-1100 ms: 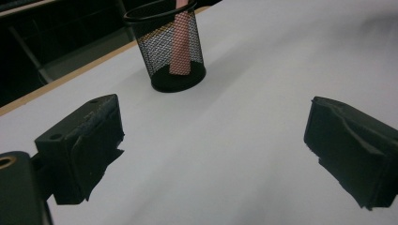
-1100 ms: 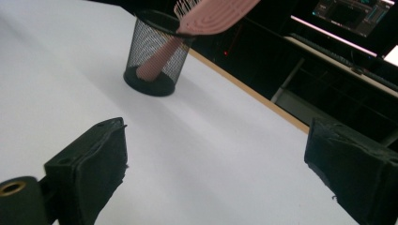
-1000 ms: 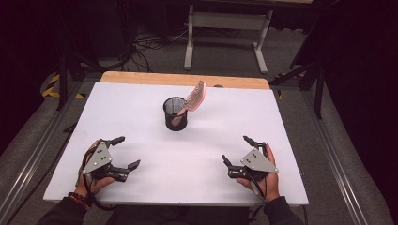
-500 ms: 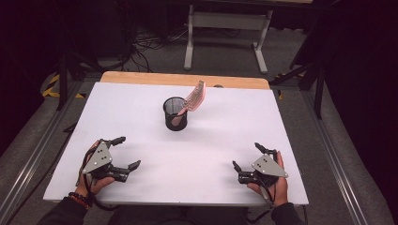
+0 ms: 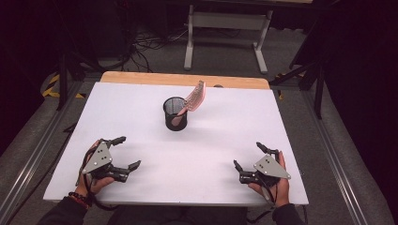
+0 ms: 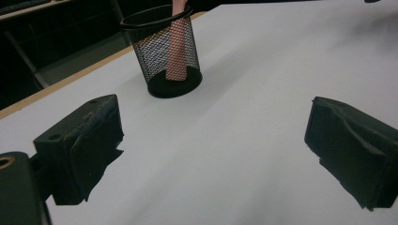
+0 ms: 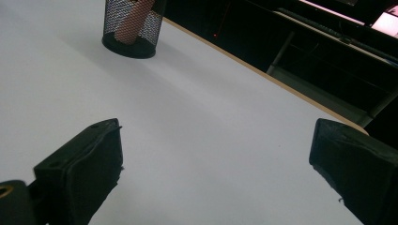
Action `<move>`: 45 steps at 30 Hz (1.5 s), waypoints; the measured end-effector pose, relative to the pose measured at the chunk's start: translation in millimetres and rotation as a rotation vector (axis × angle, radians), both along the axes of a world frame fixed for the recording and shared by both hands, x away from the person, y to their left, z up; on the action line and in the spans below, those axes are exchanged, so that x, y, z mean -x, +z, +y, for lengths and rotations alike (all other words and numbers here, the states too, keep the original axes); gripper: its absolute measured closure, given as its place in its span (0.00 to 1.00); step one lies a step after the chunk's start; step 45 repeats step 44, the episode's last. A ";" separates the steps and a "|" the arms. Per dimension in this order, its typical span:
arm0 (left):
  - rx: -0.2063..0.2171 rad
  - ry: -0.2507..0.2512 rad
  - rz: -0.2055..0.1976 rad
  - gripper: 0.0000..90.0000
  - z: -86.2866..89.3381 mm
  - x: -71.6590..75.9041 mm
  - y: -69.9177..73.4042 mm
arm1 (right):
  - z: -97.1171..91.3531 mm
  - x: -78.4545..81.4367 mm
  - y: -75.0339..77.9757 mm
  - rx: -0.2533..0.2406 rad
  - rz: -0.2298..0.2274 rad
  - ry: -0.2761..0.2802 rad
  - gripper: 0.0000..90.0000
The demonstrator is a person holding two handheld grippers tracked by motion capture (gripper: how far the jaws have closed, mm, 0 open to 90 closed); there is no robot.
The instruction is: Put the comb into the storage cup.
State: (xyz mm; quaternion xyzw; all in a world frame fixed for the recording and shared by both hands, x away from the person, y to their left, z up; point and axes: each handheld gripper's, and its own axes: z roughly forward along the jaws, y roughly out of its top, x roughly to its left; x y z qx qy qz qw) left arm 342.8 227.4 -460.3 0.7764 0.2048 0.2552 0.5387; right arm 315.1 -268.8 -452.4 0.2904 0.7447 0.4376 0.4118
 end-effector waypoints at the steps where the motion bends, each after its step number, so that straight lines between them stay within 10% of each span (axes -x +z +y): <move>1: -0.002 0.003 0.003 0.06 -0.1 -0.1 -0.2 | 0.0 -0.2 0.0 -0.001 -0.002 -0.003 0.04; 45: -0.027 0.031 0.023 0.06 0.8 -4.6 -2.2 | 3.1 -3.3 -6.8 0.020 0.025 0.002 0.06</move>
